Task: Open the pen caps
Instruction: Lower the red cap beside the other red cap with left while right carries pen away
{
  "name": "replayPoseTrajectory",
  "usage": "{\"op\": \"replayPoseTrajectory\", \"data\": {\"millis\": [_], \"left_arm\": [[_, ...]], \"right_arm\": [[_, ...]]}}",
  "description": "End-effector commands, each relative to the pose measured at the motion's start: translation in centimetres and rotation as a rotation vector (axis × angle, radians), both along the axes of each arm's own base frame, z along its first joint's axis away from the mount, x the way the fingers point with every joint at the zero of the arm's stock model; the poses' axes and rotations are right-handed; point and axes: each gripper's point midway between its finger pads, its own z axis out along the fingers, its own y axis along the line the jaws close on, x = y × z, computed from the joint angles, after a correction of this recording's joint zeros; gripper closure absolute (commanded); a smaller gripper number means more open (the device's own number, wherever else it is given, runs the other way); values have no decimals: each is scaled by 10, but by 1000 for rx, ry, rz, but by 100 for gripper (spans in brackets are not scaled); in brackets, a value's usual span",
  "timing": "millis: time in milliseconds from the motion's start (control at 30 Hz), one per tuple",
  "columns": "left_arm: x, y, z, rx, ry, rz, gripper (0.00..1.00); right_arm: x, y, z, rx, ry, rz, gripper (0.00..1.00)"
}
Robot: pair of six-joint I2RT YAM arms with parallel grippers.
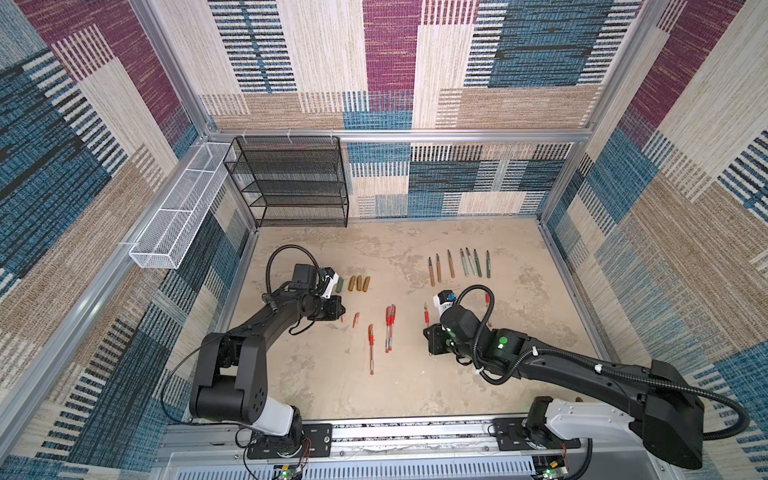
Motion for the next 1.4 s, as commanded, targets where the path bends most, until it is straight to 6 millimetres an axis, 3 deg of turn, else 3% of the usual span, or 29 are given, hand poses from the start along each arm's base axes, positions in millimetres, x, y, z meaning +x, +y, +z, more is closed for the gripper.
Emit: {"op": "replayPoseTrajectory", "data": {"millis": [0, 200, 533, 700, 800, 1000, 1367], "left_arm": [[5, 1, -8, 26, 27, -4, 100], [11, -4, -24, 51, 93, -1, 100], [3, -6, -38, 86, 149, 0, 88], [3, -4, -38, 103, 147, 12, 69], [3, -4, -36, 103, 139, 12, 67], [4, -3, -23, 109, 86, 9, 62], [-5, -2, 41, 95, -165, -29, 53]], "right_arm": [[-1, -11, 2, 15, -8, -47, 100], [-6, -25, 5, 33, -14, -76, 100], [-6, -30, 10, 44, -23, -91, 100], [-4, -31, 12, 36, -27, -97, 100], [-2, -32, 12, 24, -24, -101, 100], [3, -36, 13, 3, -26, -109, 100], [32, -60, 5, -85, 26, -170, 100]]}}
